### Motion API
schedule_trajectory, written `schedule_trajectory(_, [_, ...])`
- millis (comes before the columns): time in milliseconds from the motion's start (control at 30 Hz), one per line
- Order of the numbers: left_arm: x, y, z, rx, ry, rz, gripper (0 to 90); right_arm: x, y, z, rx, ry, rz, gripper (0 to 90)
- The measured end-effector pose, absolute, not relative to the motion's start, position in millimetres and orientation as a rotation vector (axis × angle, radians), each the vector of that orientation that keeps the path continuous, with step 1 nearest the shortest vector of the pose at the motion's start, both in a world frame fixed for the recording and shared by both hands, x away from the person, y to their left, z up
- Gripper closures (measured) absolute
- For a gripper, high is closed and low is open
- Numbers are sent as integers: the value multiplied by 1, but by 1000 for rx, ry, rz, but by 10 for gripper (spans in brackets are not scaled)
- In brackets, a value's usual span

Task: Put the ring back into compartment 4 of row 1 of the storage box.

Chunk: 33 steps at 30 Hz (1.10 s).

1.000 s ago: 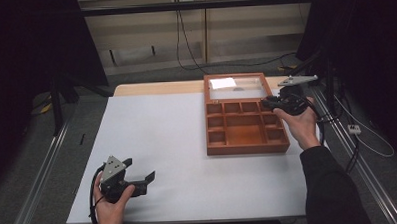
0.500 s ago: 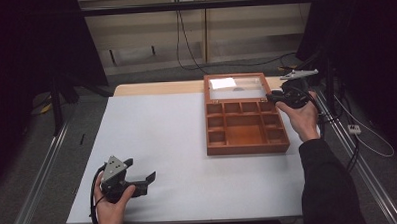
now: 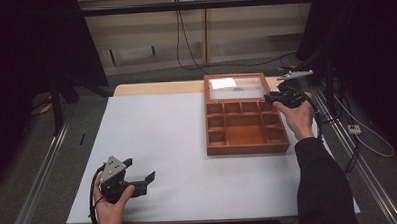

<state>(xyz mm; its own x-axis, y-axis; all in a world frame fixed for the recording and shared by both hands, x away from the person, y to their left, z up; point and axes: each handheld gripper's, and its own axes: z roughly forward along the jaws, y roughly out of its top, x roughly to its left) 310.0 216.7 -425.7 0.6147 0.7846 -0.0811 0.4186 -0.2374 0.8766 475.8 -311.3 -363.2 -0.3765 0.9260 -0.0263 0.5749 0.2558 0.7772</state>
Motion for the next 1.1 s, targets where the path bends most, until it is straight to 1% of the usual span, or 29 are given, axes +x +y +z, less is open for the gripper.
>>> schedule_trajectory(400, [310,216,-426,1871,959,469,70,480,-313,-371,1373,2057,939,702])
schedule_trajectory(733, [311,217,-426,1875,961,466,69,482,-317,-390,1408,2065,913,701])
schedule_trajectory(1100, [311,217,-426,1874,954,467,67,484,-317,-399,1426,2082,901,701])
